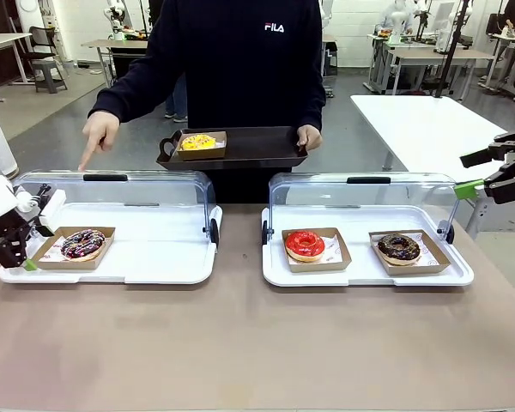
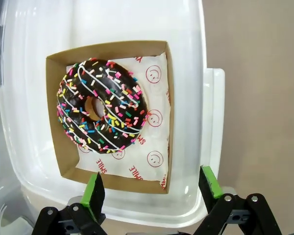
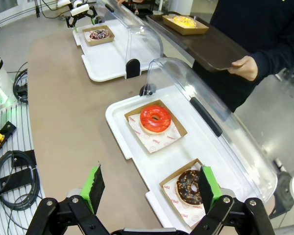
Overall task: Provide the desired donut to the person.
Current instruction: Pick up and lift the Paper togo box containing the Donut pointed at by the person.
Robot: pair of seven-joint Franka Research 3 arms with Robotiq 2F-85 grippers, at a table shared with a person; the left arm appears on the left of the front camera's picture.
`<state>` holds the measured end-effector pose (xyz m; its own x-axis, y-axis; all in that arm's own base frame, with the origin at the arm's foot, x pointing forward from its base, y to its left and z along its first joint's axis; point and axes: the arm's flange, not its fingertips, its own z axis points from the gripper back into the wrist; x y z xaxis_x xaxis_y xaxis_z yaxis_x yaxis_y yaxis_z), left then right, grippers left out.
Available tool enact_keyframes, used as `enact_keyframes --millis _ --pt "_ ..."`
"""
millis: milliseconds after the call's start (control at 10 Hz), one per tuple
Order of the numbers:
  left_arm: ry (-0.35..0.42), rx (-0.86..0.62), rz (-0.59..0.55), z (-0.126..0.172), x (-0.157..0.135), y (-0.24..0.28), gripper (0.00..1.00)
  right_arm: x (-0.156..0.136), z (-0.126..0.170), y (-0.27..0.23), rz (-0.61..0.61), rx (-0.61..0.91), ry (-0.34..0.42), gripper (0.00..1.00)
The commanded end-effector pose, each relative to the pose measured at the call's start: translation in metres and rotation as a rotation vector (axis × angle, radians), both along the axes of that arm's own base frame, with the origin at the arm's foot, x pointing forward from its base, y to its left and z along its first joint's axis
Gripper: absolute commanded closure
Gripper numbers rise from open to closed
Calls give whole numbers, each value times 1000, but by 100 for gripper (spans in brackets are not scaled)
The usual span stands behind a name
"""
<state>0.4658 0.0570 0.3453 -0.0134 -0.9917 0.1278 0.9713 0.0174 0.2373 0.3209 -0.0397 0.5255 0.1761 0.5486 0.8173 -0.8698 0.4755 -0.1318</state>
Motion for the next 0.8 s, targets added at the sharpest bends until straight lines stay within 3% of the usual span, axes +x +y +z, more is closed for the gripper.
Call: enact_keyframes --millis 0,100,200,300,400,600,700 --pt "-27 -8 -27 -8 7 8 0 3 -1 2 11 23 -5 0" --pt "-16 2 -21 -11 9 9 0 3 -1 2 11 23 -5 0" --pt "-35 9 -9 -11 10 10 44 3 -1 2 11 23 -5 0" --pt "-24 1 -8 -13 11 11 59 3 -1 2 11 23 -5 0" --pt "-21 5 -5 -14 11 11 100 3 -1 2 11 23 -5 0" --pt "-25 -1 -6 -16 11 9 100 3 -1 2 11 23 -5 0" --pt "-15 -2 -14 -19 12 8 84 3 -1 2 11 23 -5 0"
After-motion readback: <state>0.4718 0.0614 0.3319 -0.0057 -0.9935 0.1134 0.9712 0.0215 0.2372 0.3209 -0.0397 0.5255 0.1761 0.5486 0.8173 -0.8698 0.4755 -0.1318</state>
